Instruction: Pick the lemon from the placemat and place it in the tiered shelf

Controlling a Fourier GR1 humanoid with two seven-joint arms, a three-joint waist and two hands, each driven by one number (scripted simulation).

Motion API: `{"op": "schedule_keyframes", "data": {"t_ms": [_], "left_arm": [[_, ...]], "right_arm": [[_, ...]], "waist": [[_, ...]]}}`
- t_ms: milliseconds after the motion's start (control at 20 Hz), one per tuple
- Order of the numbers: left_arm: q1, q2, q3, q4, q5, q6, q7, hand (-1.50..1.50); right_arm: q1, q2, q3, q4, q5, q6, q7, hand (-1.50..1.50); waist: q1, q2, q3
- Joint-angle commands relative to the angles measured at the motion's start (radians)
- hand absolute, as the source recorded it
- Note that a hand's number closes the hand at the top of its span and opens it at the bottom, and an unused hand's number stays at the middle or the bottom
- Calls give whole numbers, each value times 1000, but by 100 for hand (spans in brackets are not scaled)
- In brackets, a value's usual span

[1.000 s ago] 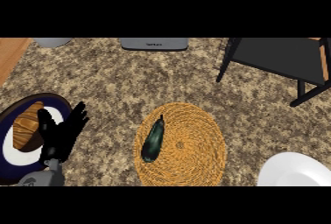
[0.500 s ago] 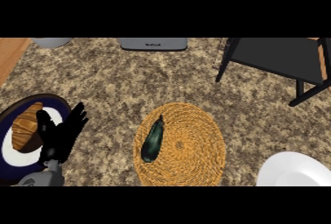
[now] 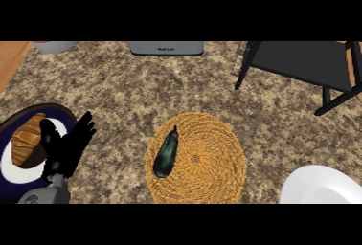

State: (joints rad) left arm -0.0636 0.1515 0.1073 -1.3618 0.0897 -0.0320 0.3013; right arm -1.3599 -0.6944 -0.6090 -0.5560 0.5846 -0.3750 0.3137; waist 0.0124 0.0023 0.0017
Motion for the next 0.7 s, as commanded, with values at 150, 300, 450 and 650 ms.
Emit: {"op": "schedule_keyframes", "data": {"t_ms": [150,300,450,650], "left_arm": [[79,8,28,46,11,-27,-79,0],[54,-3,0,-31,0,3,17,0],[87,22,28,-40,10,-13,-18,0],[50,21,34,-9,31,-34,-2,0]], "right_arm": [[69,-123,-76,-92,-66,-24,67,-150],[129,-191,-113,-101,-117,42,84,-150],[204,-262,-154,-139,-194,178,60,-150],[332,-279,-206,-187,-279,250,15,-150]], "waist": [[-21,-7,-2],[-17,-6,-1],[-20,-8,-1],[-22,-5,-1]]}}
